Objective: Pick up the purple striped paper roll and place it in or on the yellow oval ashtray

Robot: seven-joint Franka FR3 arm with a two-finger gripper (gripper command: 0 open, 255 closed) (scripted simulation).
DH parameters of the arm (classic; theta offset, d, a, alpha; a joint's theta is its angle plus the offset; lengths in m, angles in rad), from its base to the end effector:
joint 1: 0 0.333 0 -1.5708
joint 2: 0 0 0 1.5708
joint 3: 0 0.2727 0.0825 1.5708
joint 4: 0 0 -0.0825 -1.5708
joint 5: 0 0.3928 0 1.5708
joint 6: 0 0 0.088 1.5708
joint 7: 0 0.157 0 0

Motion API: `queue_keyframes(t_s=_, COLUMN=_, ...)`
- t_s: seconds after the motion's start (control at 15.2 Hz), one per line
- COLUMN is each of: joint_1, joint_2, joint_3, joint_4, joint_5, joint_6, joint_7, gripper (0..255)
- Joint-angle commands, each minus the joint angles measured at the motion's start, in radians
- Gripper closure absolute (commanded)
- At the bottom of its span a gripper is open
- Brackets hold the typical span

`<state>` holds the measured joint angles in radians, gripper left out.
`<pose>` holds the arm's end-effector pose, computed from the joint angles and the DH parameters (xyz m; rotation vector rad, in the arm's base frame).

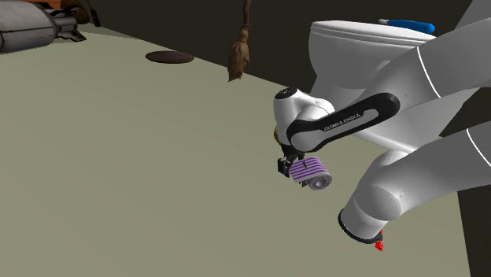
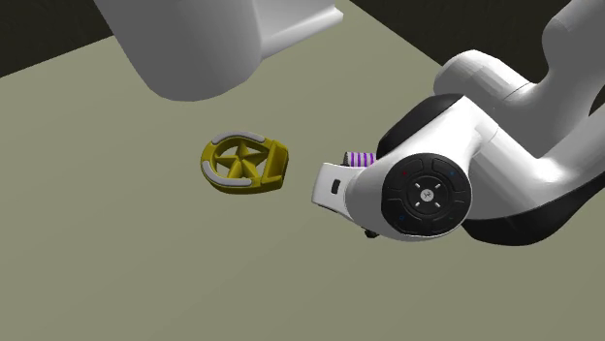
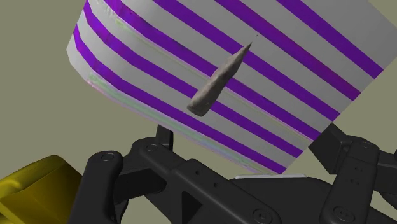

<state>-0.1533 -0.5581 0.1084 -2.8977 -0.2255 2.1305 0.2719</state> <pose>0.3178 -0.0451 0.2244 2.8590 -0.2846 -0.2738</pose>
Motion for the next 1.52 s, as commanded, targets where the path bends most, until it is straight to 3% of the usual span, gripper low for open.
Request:
queue_keyframes(t_s=0.0, joint_1=0.000, joint_2=0.001, joint_3=0.000, joint_4=-0.002, joint_5=0.000, joint_6=0.002, joint_7=0.001, gripper=0)
queue_keyframes(t_s=0.2, joint_1=0.000, joint_2=0.001, joint_3=0.000, joint_4=-0.002, joint_5=0.000, joint_6=0.002, joint_7=0.001, gripper=0)
queue_keyframes(t_s=0.26, joint_1=0.000, joint_2=0.001, joint_3=0.000, joint_4=-0.002, joint_5=0.000, joint_6=0.002, joint_7=0.001, gripper=255)
queue_keyframes(t_s=0.86, joint_1=0.000, joint_2=0.001, joint_3=0.000, joint_4=-0.002, joint_5=0.000, joint_6=0.002, joint_7=0.001, gripper=255)
queue_keyframes(t_s=1.45, joint_1=0.013, joint_2=-0.099, joint_3=-0.008, joint_4=0.065, joint_5=0.023, joint_6=-0.160, joint_7=-0.041, gripper=255)
